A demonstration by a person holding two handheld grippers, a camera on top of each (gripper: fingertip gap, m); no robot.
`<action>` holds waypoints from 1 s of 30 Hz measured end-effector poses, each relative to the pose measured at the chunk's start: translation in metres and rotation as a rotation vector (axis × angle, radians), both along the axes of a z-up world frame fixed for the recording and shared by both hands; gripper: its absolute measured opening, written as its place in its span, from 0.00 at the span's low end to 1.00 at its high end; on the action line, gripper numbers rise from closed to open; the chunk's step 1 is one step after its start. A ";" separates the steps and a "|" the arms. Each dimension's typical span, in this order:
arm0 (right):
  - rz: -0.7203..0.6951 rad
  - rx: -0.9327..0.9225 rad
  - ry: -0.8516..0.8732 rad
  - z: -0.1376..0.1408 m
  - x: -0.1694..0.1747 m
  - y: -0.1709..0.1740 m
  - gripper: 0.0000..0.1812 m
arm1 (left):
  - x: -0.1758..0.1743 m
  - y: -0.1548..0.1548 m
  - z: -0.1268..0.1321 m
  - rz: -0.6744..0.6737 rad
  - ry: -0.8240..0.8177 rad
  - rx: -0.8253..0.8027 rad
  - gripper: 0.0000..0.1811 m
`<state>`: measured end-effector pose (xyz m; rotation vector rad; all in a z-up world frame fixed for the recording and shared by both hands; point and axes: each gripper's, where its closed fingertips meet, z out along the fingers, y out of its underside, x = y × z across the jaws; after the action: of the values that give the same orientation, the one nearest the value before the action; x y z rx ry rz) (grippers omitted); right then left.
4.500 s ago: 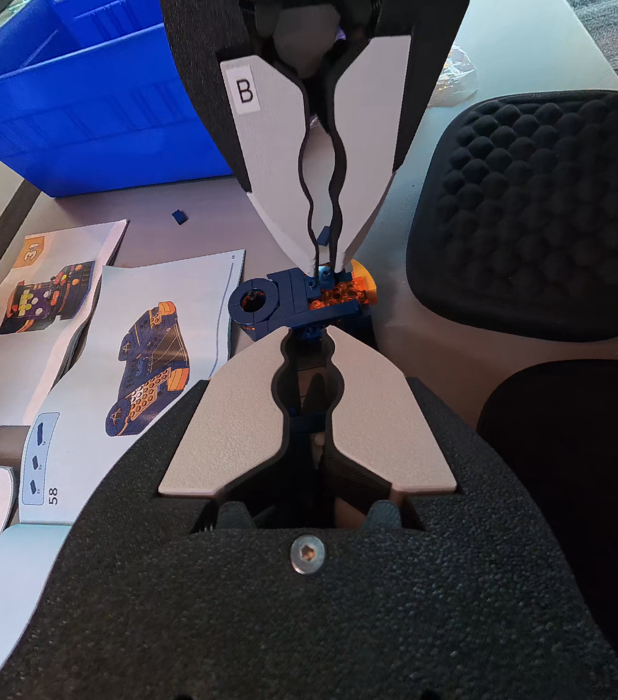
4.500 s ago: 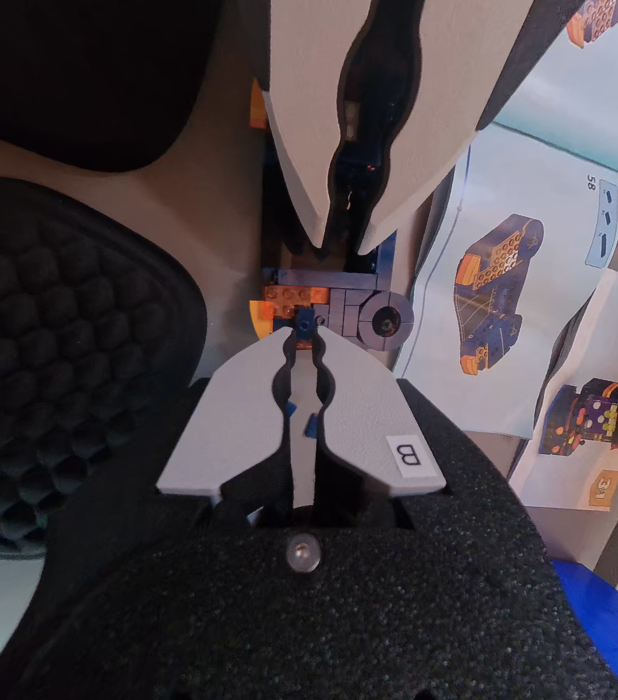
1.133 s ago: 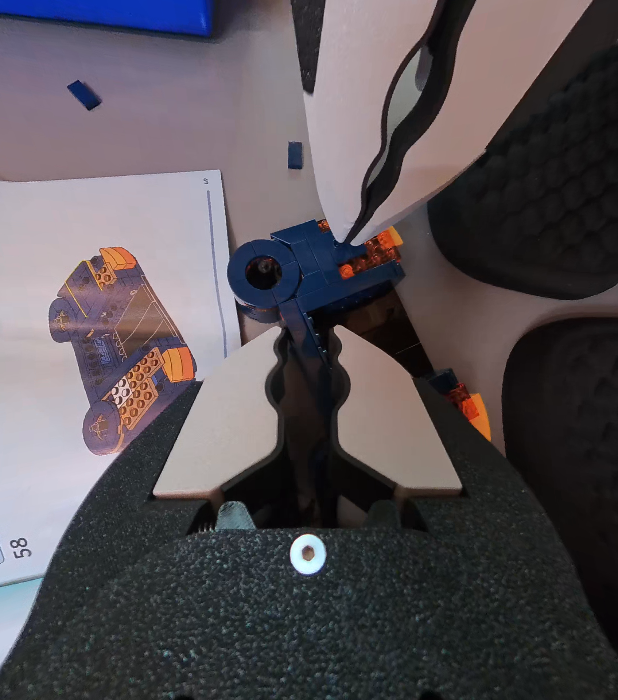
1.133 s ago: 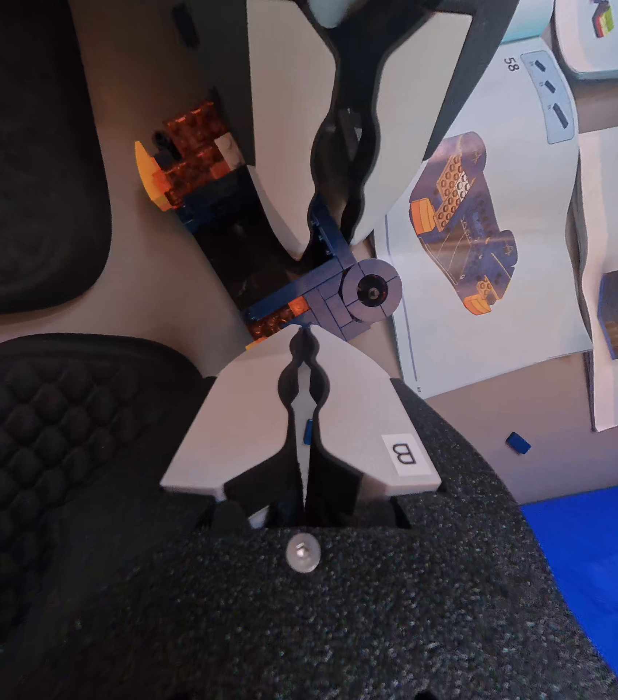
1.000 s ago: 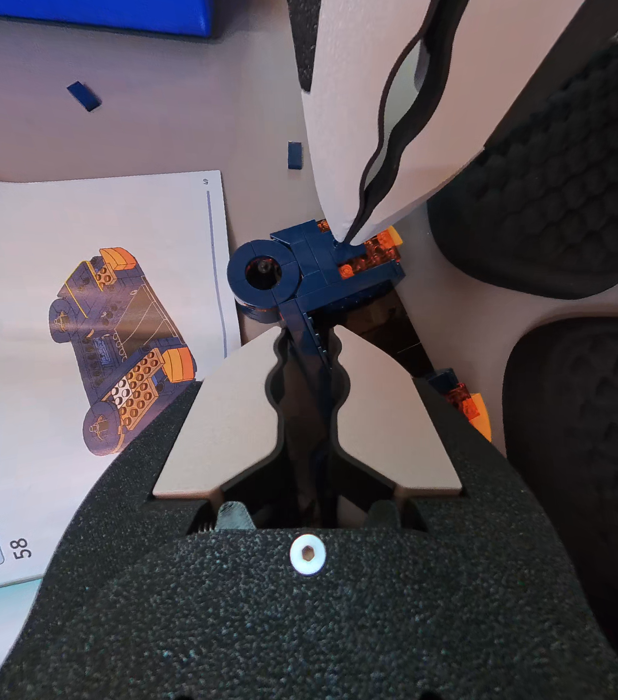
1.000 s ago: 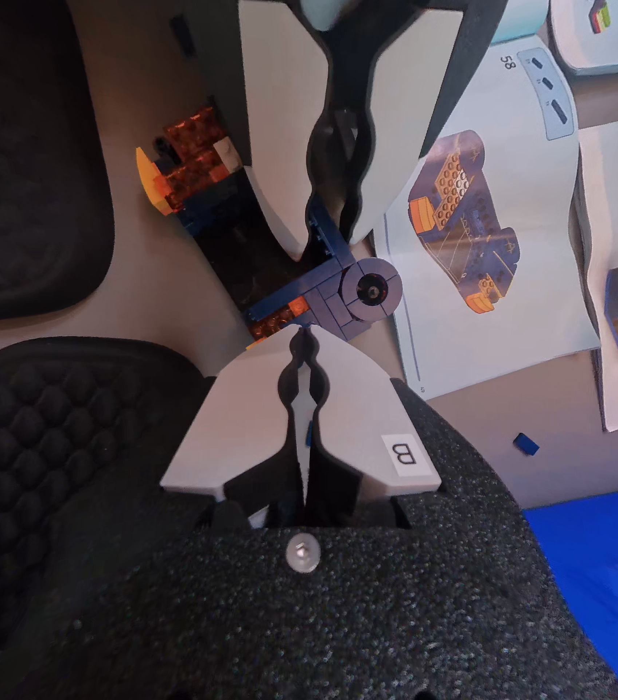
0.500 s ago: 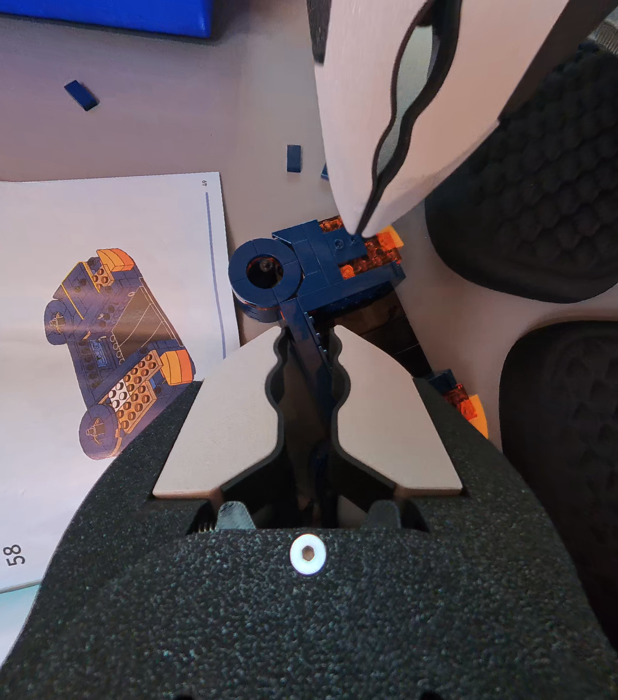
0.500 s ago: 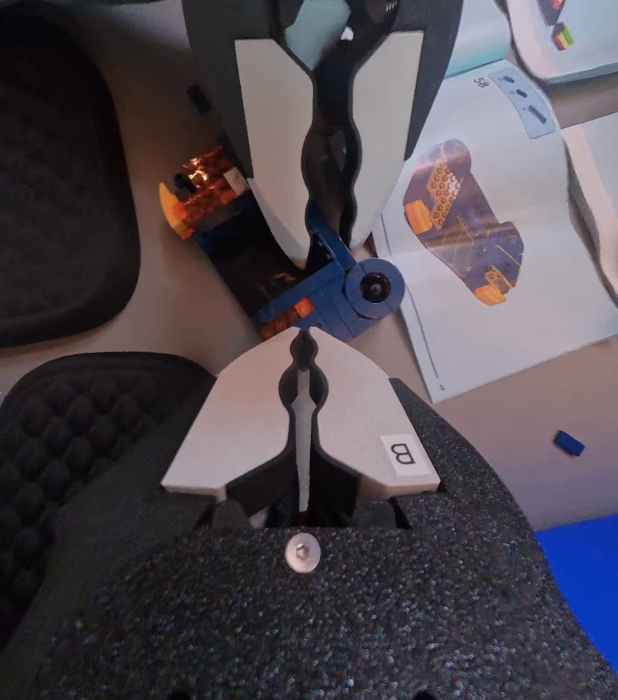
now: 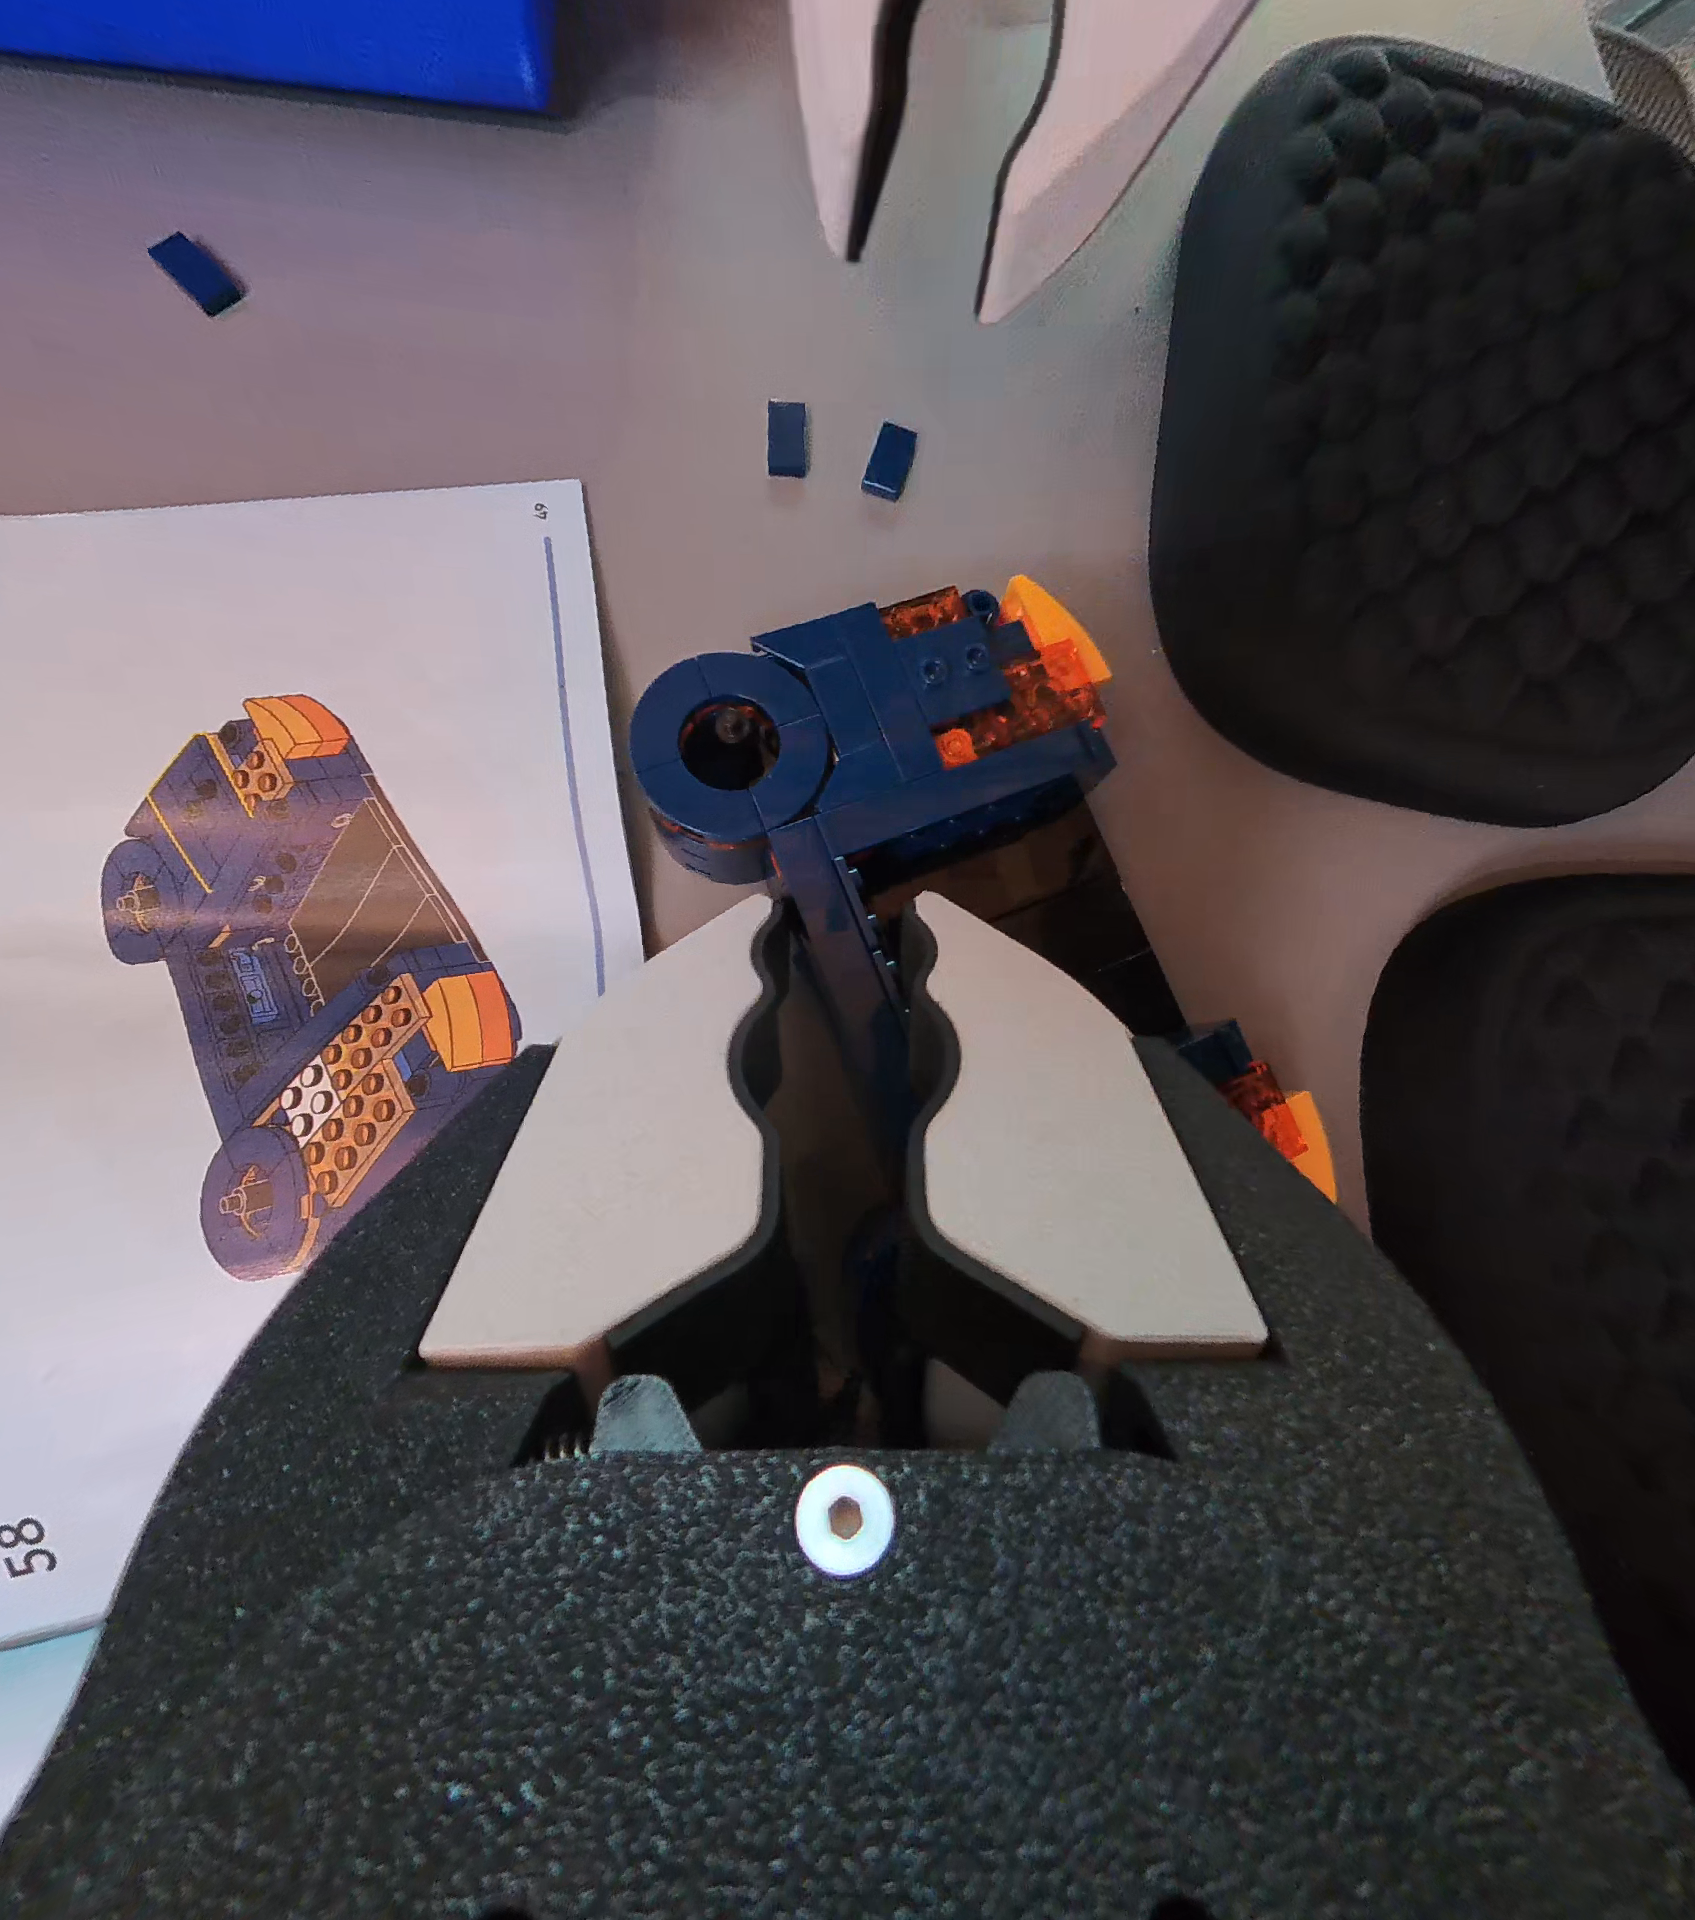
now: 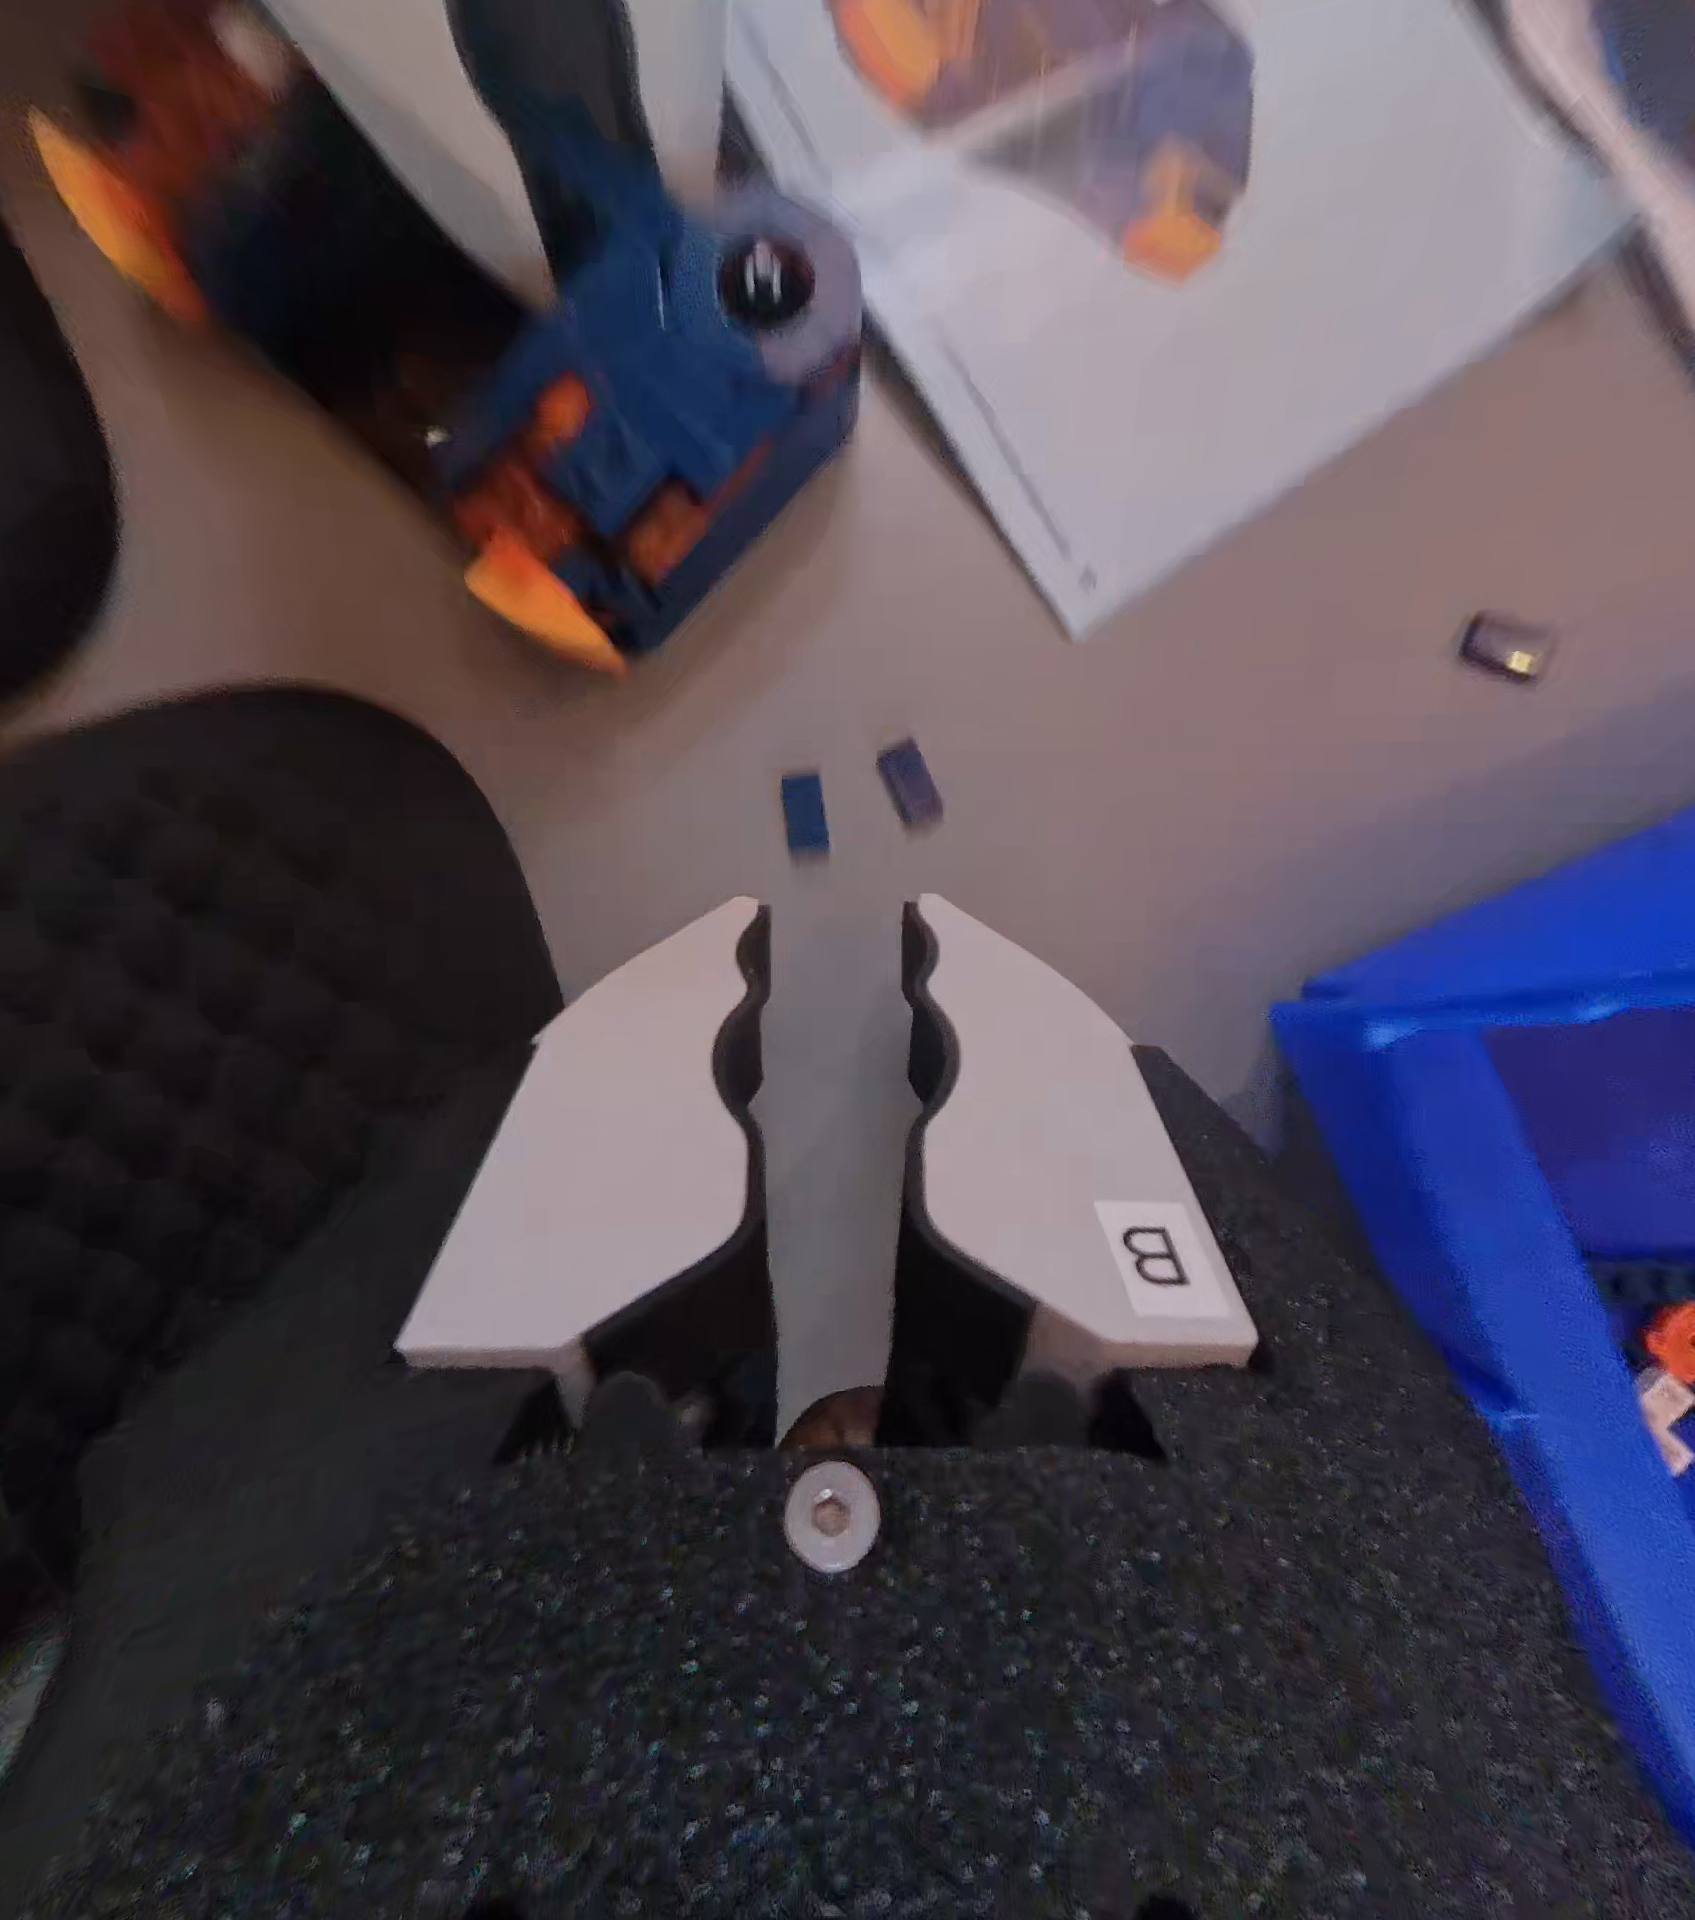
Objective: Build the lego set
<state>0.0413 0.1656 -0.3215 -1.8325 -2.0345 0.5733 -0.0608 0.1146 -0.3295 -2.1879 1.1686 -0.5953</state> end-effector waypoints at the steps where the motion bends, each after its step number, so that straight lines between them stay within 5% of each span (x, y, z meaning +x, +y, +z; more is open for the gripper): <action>1: 0.009 0.001 -0.017 -0.007 0.004 -0.002 0.12 | 0.000 0.000 0.000 0.003 0.001 -0.003 0.11; 14: 0.020 0.031 0.060 -0.018 -0.017 -0.007 0.04 | 0.001 0.001 0.001 0.068 -0.033 -0.033 0.11; 22: -0.243 -0.184 0.233 0.021 -0.049 -0.011 0.03 | 0.001 0.003 -0.001 0.301 -0.137 -0.138 0.13; 30: -0.363 -0.200 0.121 0.015 -0.060 -0.020 0.03 | 0.004 0.003 -0.002 0.381 -0.185 -0.173 0.13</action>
<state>-0.0189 0.1460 -0.3066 -2.1564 -1.5613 0.7793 -0.0572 0.1173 -0.3311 -2.3579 0.6017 -0.7323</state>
